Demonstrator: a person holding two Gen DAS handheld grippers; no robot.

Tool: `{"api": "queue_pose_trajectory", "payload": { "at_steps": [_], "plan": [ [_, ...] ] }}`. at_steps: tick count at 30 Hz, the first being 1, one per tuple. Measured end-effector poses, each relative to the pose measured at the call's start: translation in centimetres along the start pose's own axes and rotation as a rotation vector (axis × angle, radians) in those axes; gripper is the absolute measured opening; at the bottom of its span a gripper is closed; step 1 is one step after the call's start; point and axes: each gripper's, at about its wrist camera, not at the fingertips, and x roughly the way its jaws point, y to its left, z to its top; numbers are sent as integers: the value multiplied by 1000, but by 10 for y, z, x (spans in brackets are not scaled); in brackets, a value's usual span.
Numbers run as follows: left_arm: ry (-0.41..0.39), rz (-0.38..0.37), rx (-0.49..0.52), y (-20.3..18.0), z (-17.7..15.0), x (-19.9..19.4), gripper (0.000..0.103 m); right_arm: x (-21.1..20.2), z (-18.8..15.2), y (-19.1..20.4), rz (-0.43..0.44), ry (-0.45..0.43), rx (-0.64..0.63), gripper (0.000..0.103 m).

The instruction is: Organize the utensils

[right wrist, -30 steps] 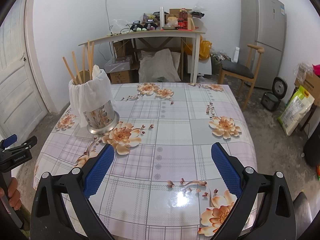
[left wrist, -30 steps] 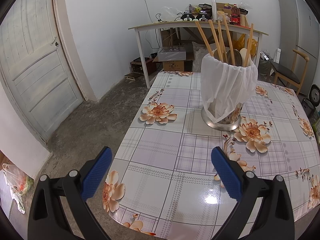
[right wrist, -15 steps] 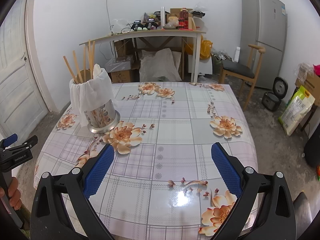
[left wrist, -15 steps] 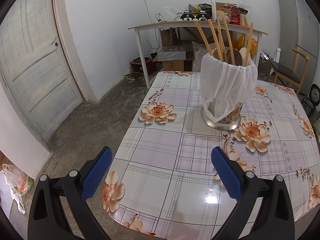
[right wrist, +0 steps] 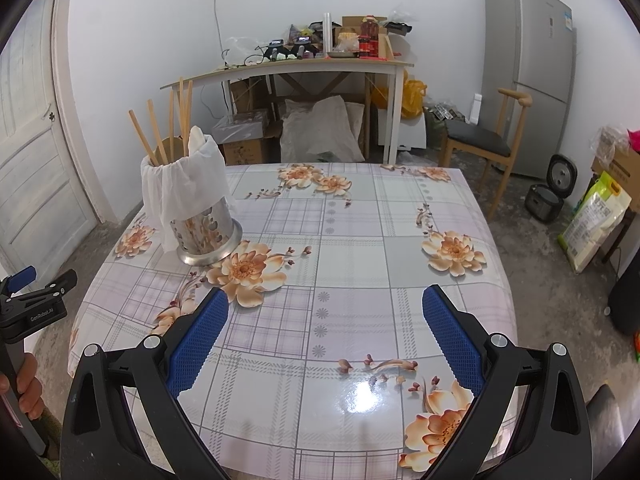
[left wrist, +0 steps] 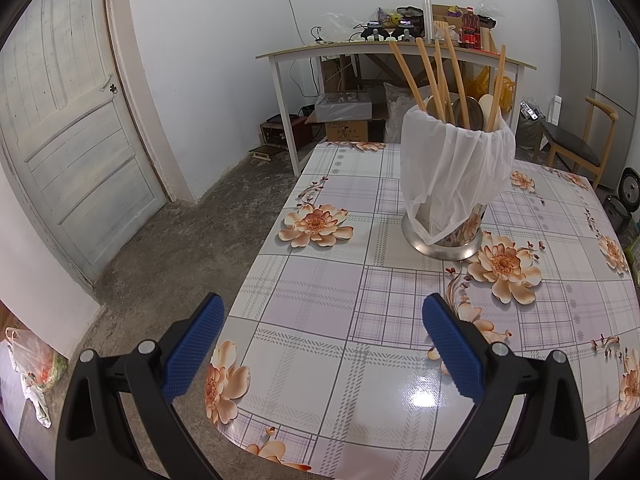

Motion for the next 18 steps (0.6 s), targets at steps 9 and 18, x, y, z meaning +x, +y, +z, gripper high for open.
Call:
{"api": "queue_pose_trajectory", "payload": {
  "at_steps": [9,18],
  "plan": [
    [0,1,0,0,0,0,97,1,-1,1,4,0,-2,94],
    [0,0,0,0,0,0,97,1,-1,0,5,0,-2,94]
  ]
}}
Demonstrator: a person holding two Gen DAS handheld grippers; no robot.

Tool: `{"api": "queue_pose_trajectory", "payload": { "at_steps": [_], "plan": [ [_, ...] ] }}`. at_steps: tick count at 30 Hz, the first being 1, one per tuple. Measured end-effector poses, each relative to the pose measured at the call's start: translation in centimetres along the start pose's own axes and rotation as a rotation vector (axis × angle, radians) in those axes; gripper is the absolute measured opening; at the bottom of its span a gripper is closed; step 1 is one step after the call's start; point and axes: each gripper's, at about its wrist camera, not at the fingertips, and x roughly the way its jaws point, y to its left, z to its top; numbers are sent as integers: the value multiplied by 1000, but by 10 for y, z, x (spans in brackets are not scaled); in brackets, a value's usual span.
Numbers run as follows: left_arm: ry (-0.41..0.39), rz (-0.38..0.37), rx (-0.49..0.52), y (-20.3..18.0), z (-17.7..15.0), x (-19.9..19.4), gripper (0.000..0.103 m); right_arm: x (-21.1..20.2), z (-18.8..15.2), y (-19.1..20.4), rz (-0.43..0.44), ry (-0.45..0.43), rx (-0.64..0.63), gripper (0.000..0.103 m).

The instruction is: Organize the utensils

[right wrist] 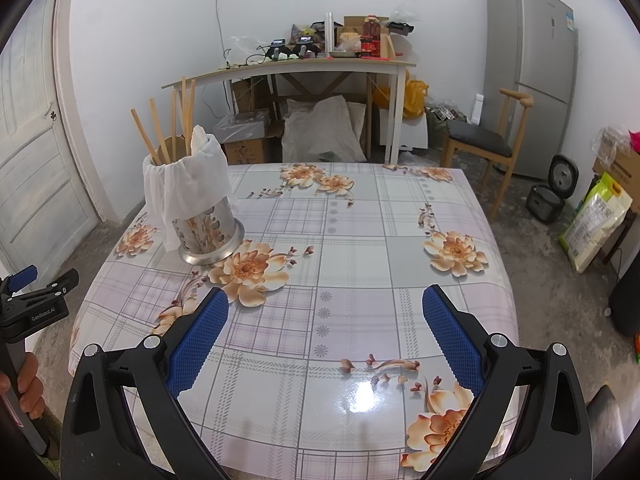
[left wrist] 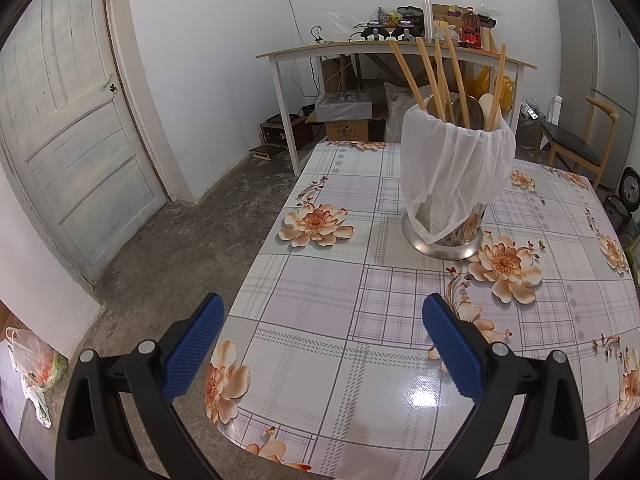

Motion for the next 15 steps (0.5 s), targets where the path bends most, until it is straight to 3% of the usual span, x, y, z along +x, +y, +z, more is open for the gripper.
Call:
{"api": "queue_pose_trajectory", "payload": {
  "at_steps": [15],
  "plan": [
    [1,1,1,0,0,0,97,-1,-1,0,0,1,-1,94]
  ]
}}
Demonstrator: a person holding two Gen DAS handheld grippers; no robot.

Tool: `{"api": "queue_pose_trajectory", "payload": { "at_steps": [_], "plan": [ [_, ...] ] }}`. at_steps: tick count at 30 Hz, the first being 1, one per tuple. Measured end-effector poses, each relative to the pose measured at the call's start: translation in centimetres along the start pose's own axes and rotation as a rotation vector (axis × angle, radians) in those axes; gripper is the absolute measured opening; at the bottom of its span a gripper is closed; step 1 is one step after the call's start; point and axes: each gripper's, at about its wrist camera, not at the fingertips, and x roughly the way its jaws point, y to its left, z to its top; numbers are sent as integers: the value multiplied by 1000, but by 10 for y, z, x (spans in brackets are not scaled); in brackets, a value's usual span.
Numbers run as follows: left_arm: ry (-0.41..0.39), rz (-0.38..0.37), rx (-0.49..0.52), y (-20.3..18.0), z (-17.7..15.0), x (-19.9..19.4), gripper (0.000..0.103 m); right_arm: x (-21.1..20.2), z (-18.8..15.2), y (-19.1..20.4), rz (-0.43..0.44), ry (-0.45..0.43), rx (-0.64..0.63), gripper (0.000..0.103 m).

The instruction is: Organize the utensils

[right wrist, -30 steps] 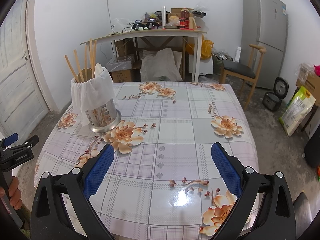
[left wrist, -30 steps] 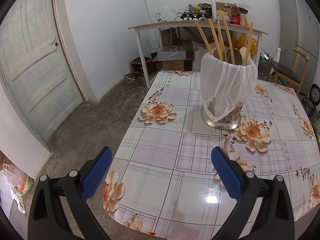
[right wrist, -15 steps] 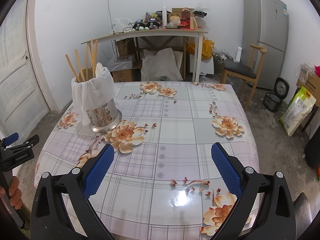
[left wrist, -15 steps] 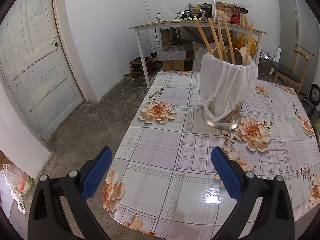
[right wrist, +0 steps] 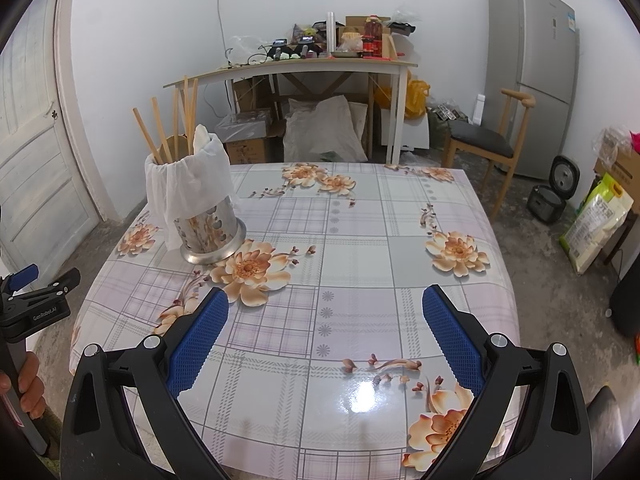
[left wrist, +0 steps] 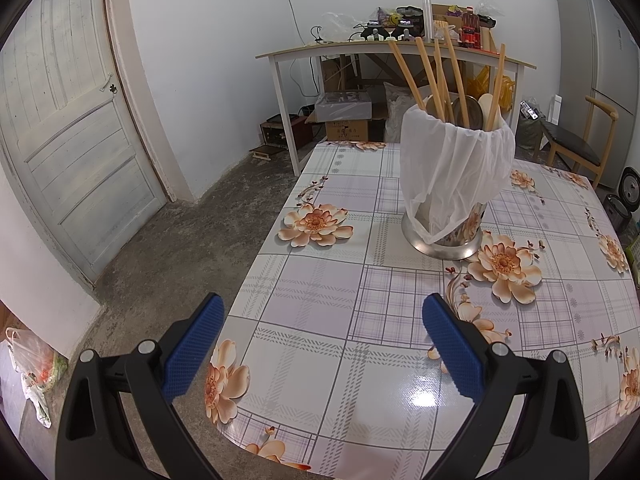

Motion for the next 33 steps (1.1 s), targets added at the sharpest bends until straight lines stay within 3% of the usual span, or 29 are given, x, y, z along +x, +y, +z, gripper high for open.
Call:
{"api": "queue_pose_trajectory", "payload": {
  "at_steps": [33],
  "plan": [
    [1,-1,1,0,0,0,97,-3,-1,3,2,2,-1,94]
  ]
}}
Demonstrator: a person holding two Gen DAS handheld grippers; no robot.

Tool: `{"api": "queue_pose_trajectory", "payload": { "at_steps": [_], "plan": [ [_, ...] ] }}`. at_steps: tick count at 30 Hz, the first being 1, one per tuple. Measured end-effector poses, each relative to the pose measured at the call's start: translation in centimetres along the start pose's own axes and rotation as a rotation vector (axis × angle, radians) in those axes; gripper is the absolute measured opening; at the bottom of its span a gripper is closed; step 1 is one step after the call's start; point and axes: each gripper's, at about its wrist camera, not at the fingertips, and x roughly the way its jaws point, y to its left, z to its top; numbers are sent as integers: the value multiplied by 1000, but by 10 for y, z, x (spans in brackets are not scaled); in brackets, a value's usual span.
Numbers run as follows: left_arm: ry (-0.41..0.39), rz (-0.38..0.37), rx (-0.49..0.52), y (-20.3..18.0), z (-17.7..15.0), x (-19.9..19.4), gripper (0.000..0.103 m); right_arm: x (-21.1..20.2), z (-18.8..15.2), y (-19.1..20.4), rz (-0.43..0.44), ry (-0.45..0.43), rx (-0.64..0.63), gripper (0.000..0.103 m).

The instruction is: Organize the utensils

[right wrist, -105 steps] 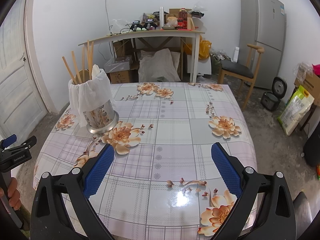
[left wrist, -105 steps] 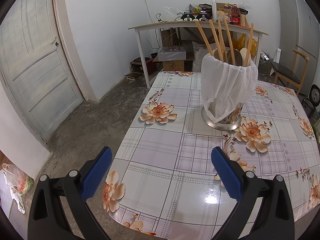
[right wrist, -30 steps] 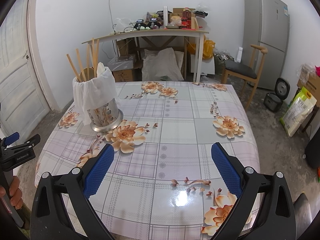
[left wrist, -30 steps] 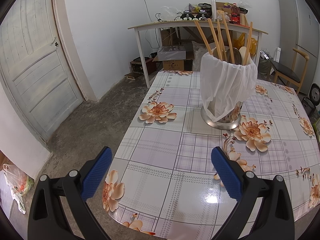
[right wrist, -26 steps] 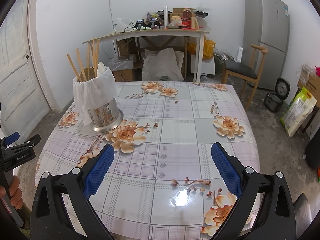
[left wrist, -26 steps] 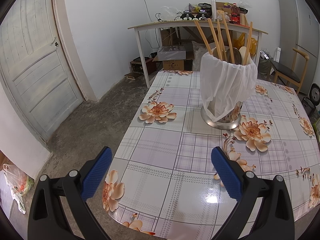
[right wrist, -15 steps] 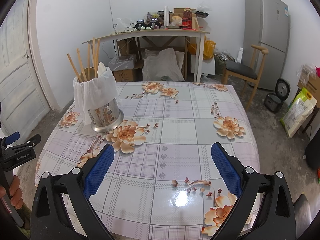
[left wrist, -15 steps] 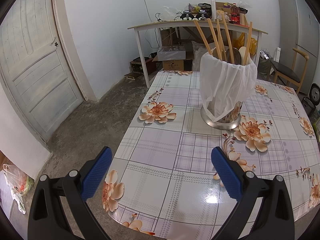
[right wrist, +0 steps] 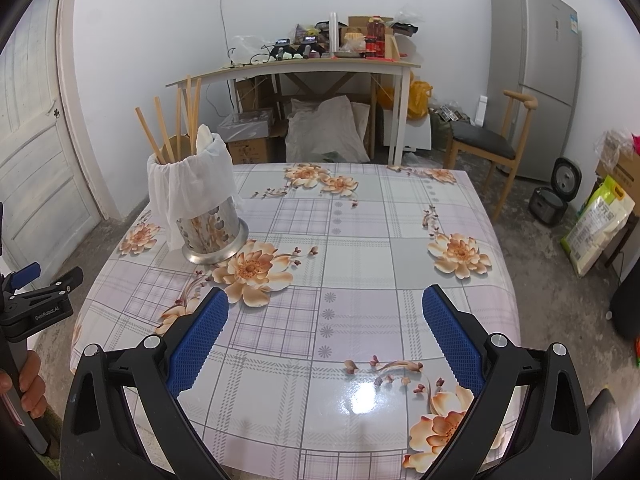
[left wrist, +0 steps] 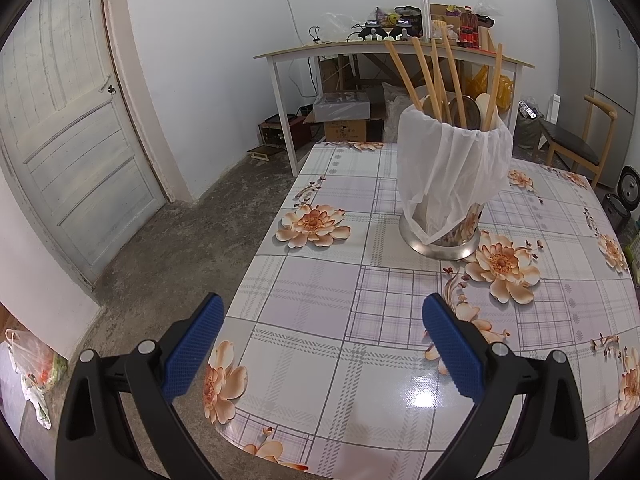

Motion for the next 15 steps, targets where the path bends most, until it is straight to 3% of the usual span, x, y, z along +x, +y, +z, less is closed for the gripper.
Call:
{"api": "queue_pose_trajectory", "payload": {
  "at_steps": [15],
  "plan": [
    [3,-4,4,-4,-2,1,97,1,1,1,3,2,-2,94]
  ]
}}
